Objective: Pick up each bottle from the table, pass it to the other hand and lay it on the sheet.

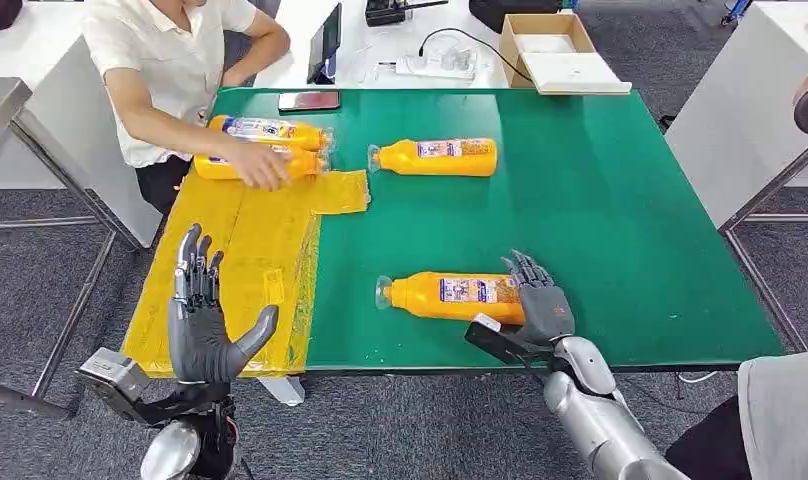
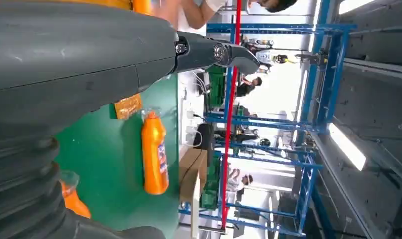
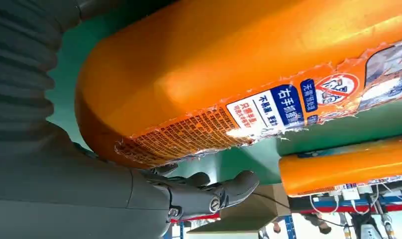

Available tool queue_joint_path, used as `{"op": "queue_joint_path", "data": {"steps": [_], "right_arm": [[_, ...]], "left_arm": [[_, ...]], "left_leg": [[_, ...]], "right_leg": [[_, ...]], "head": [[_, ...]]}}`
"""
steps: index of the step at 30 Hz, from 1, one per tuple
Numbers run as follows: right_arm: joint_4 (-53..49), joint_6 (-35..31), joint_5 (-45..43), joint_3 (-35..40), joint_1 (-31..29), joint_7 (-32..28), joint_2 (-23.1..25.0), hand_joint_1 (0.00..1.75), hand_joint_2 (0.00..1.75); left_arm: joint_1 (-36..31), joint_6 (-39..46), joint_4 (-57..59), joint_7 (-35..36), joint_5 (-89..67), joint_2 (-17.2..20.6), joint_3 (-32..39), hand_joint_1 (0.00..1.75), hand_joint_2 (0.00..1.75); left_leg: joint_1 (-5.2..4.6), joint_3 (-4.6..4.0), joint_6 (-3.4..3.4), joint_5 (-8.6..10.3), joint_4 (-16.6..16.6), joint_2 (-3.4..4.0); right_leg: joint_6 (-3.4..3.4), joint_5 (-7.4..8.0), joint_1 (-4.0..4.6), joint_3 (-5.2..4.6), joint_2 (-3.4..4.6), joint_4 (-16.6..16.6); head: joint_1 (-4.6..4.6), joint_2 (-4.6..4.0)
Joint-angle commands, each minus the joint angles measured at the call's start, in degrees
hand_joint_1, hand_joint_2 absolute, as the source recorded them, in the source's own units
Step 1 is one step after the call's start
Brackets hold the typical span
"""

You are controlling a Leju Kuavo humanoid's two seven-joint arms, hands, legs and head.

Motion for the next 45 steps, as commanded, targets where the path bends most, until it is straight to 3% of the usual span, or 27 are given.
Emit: {"op": "queue_joint_path", "data": {"steps": [1, 45], "right_arm": [[6.64, 0.76, 0.15, 2.03, -1.95, 0.34, 1.09, 0.00, 1.75], [6.64, 0.76, 0.15, 2.03, -1.95, 0.34, 1.09, 0.00, 1.75]], "left_arm": [[-1.68, -0.13, 3.09, 0.31, 0.12, 0.68, -1.21, 0.00, 1.75], [-1.68, -0.13, 3.09, 0.31, 0.12, 0.68, -1.21, 0.00, 1.75]], "left_leg": [[0.04, 0.20, -0.08, -0.01, -0.09, -0.01], [0.03, 0.23, -0.06, 0.00, -0.06, -0.02]], "right_leg": [[-0.09, -0.02, 0.05, 0.22, -0.09, -0.09], [-0.07, -0.02, 0.04, 0.26, -0.08, -0.07]], "head": [[0.00, 0.00], [0.00, 0.00]]}}
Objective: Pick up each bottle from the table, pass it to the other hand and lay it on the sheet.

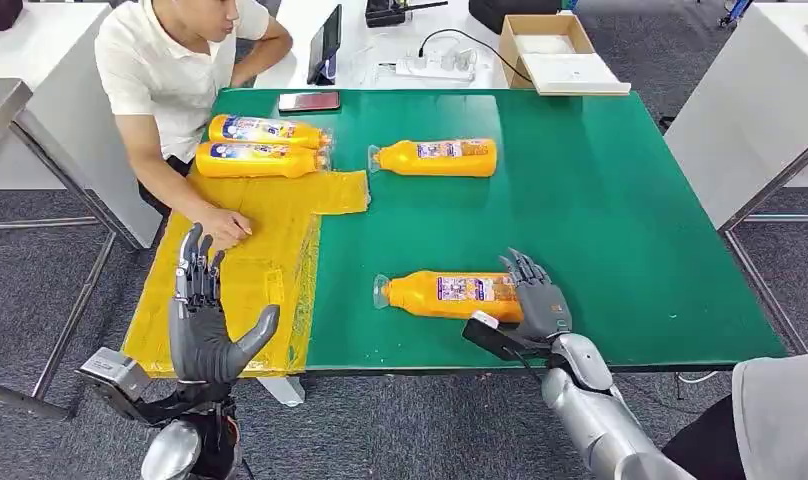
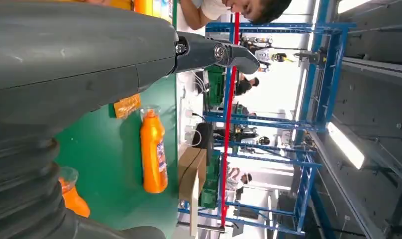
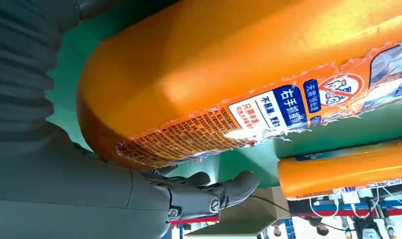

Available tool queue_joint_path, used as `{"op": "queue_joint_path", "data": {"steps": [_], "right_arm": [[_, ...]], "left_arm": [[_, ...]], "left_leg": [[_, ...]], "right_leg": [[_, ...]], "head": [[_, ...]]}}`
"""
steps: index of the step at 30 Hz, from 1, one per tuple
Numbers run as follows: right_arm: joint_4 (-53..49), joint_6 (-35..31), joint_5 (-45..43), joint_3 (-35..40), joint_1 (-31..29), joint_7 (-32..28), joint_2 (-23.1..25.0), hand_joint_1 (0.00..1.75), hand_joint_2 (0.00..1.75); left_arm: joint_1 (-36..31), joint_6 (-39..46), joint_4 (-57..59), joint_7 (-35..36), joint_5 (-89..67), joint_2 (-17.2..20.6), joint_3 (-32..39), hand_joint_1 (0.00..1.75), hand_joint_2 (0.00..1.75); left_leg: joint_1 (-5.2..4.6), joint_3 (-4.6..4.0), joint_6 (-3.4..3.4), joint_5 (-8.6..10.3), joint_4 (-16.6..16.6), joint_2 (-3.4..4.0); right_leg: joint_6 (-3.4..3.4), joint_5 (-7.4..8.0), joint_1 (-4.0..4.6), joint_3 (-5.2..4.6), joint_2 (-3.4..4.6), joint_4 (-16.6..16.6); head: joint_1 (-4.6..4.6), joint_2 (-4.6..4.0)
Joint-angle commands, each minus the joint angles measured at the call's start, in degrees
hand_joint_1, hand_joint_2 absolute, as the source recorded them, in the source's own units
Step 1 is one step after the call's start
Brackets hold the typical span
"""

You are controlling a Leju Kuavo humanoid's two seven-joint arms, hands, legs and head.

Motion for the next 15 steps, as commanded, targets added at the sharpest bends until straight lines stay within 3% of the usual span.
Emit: {"op": "queue_joint_path", "data": {"steps": [1, 15], "right_arm": [[4.47, 0.74, 0.15, 1.93, -0.66, 0.31, 0.59, 0.00, 1.75], [4.47, 0.74, 0.15, 1.93, -0.66, 0.31, 0.59, 0.00, 1.75]], "left_arm": [[-1.61, -0.13, 3.09, 0.29, 0.12, 0.68, -1.15, 0.00, 1.75], [-1.61, -0.13, 3.09, 0.29, 0.12, 0.68, -1.15, 0.00, 1.75]], "left_leg": [[0.05, 0.18, -0.09, -0.01, -0.08, -0.02], [0.05, 0.18, -0.08, 0.00, -0.08, -0.04]], "right_leg": [[-0.09, -0.03, 0.06, 0.20, -0.10, -0.09], [-0.09, -0.03, 0.06, 0.21, -0.12, -0.09]], "head": [[0.00, 0.00], [0.00, 0.00]]}}
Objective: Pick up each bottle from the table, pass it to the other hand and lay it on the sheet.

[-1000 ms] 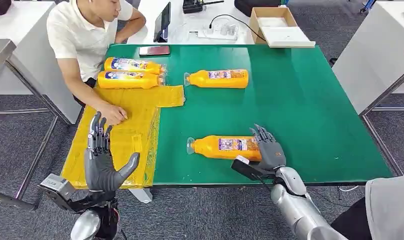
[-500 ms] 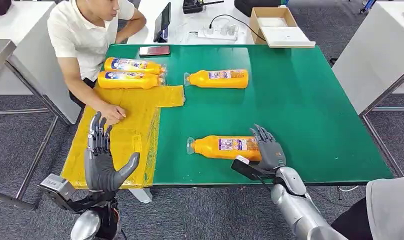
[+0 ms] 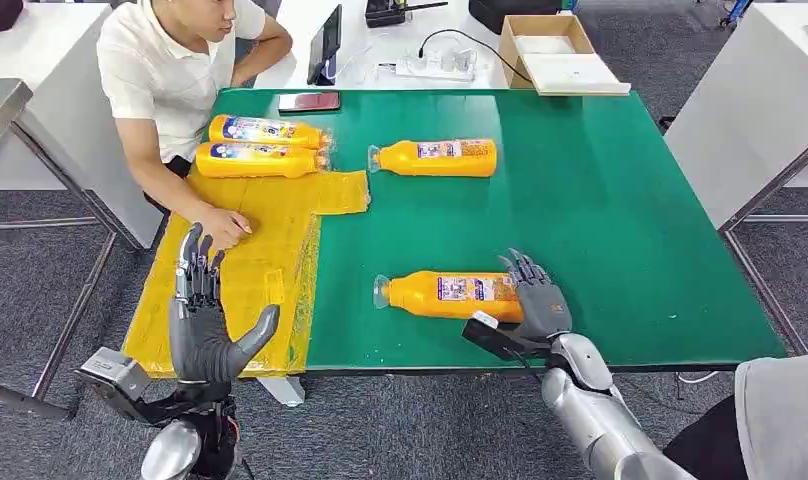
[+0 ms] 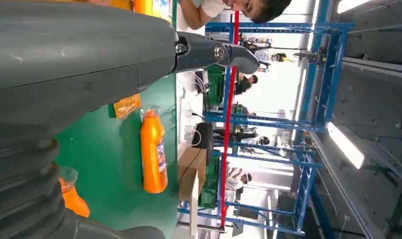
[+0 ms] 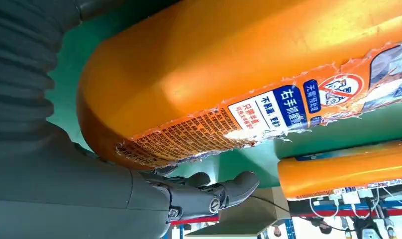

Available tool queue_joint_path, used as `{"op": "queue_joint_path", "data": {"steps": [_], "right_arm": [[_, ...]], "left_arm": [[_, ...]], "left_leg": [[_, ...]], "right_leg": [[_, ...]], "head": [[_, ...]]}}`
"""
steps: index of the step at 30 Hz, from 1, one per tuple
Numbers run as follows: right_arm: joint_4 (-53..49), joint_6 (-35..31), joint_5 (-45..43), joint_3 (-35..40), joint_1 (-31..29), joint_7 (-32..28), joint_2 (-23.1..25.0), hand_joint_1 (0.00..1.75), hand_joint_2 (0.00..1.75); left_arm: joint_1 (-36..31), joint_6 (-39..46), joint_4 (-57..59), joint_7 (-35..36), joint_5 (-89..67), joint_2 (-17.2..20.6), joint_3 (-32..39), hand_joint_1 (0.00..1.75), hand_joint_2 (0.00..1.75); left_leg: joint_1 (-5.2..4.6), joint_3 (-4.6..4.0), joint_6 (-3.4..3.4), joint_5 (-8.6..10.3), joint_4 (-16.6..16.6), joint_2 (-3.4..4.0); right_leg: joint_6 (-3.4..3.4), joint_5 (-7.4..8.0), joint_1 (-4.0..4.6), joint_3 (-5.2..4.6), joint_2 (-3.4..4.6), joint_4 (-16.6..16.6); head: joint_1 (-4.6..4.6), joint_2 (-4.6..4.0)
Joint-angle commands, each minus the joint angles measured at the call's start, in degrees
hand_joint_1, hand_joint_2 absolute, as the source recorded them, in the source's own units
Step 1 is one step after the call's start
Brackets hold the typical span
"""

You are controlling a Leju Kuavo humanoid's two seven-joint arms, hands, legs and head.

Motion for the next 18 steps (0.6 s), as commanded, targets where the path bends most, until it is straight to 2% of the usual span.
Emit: {"op": "queue_joint_path", "data": {"steps": [1, 18], "right_arm": [[4.34, 0.74, 0.15, 1.93, -0.60, 0.31, 0.55, 0.00, 1.75], [4.34, 0.74, 0.15, 1.93, -0.60, 0.31, 0.55, 0.00, 1.75]], "left_arm": [[-1.59, -0.13, 3.09, 0.29, 0.12, 0.68, -1.15, 0.00, 1.75], [-1.59, -0.13, 3.09, 0.29, 0.12, 0.68, -1.15, 0.00, 1.75]], "left_leg": [[0.04, 0.14, -0.07, -0.01, -0.07, -0.03], [0.04, 0.11, -0.07, -0.01, -0.05, -0.02]], "right_leg": [[-0.08, -0.03, 0.05, 0.17, -0.10, -0.08], [-0.07, -0.02, 0.05, 0.14, -0.08, -0.07]], "head": [[0.00, 0.00], [0.00, 0.00]]}}
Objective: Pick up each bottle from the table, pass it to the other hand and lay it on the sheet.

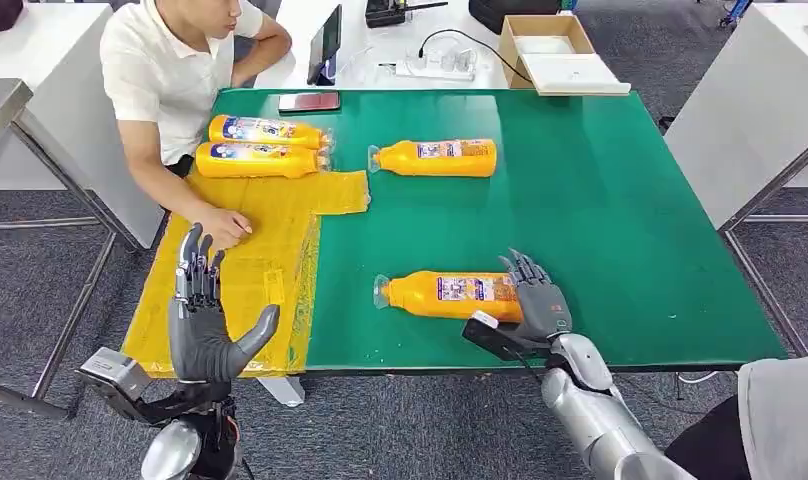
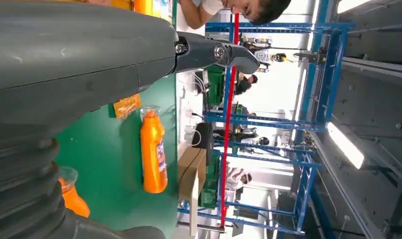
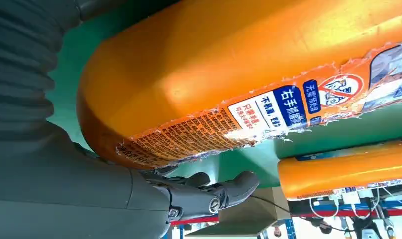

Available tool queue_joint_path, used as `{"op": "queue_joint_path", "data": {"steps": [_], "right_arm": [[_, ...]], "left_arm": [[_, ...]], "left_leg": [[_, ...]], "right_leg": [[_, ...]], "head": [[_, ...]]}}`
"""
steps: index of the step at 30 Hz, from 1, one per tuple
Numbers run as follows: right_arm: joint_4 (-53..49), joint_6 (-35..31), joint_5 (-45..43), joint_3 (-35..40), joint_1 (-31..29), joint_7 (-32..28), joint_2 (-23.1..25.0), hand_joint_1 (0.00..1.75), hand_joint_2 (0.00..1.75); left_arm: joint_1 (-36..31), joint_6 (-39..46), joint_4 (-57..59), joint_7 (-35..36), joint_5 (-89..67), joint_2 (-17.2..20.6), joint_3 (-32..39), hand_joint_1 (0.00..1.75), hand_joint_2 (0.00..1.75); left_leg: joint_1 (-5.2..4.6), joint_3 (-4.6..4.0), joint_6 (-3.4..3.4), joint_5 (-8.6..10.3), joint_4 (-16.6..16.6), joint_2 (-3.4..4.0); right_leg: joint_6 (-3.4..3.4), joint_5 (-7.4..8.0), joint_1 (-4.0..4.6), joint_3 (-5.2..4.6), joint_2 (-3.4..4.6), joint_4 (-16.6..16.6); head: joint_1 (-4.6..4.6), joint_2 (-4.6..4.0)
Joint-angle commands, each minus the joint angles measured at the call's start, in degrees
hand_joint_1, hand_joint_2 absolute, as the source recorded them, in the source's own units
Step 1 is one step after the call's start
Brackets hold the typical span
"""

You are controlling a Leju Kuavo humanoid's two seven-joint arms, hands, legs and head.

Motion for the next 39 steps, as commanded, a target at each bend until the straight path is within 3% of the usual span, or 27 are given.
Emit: {"op": "queue_joint_path", "data": {"steps": [1, 4, 5, 6, 7, 15, 35, 39], "right_arm": [[4.32, 0.74, 0.15, 1.93, -0.59, 0.31, 0.52, 0.00, 1.75], [4.32, 0.74, 0.15, 1.93, -0.59, 0.31, 0.52, 0.00, 1.75], [9.44, 15.14, -12.16, -2.42, -3.28, -0.77, -0.68, 1.75, 1.75], [8.92, 33.21, -14.36, -0.69, -2.74, -1.71, -2.99, 1.75, 1.75], [9.22, 33.70, -14.79, -0.65, -2.63, -2.56, -4.16, 1.75, 1.75], [9.40, 33.32, -15.36, 0.02, -2.72, -2.66, -3.78, 1.75, 1.75], [7.82, 31.24, -19.13, 1.93, -2.10, -4.21, -3.16, 1.75, 1.75], [2.91, 27.69, -21.90, 2.20, -1.02, -7.41, -1.54, 1.75, 1.75]], "left_arm": [[-1.59, -0.13, 3.09, 0.29, 0.12, 0.68, -1.15, 0.00, 1.75], [-1.59, -0.13, 3.09, 0.29, 0.12, 0.68, -1.15, 0.00, 1.75], [-3.87, -7.74, 5.65, 7.72, 3.29, 4.01, -4.69, 0.00, 1.75], [-5.42, -7.88, 8.51, 6.82, 3.51, 3.51, -4.72, 0.00, 1.75], [-6.19, -7.97, 9.83, 6.64, 3.54, 3.26, -4.84, 0.00, 1.75], [-6.15, -8.05, 9.97, 6.36, 3.58, 3.33, -4.85, 0.00, 1.75], [-5.71, -7.98, 9.67, 6.30, 3.69, 3.35, -4.58, 0.00, 1.75], [-4.42, -7.10, 8.76, 6.58, 4.71, 2.75, -3.23, 0.00, 1.75]], "left_leg": [[0.01, 0.09, -0.04, 0.00, -0.05, -0.02], [0.02, 0.09, -0.04, 0.00, -0.05, -0.02], [0.04, 0.16, -0.08, -0.01, -0.07, -0.02], [0.01, 0.15, -0.06, 0.02, -0.09, -0.07], [-0.02, 0.07, -0.04, 0.03, -0.05, -0.10], [0.07, 1.06, -0.08, -0.16, -0.16, 0.09], [0.10, 1.01, -0.03, -0.16, -0.11, 0.17], [0.13, 0.99, -0.06, -0.12, -0.16, 0.16]], "right_leg": [[-0.05, -0.02, 0.02, 0.10, -0.06, -0.04], [-0.05, -0.02, 0.02, 0.10, -0.06, -0.05], [-0.08, -0.03, 0.05, 0.18, -0.10, -0.08], [-0.07, -0.02, 0.02, 0.17, -0.13, -0.07], [-0.04, -0.02, -0.01, 0.08, -0.14, -0.03], [-0.10, 0.00, 0.14, 0.96, 0.07, -0.38], [-0.08, -0.01, 0.13, 0.98, 0.17, -0.32], [-0.11, 0.02, 0.16, 0.96, 0.13, -0.37]], "head": [[0.00, 0.00], [0.00, 0.00], [0.00, 0.00], [0.00, 0.00], [0.00, 0.00], [0.07, 0.00], [0.02, 0.00], [0.00, 0.00]]}}
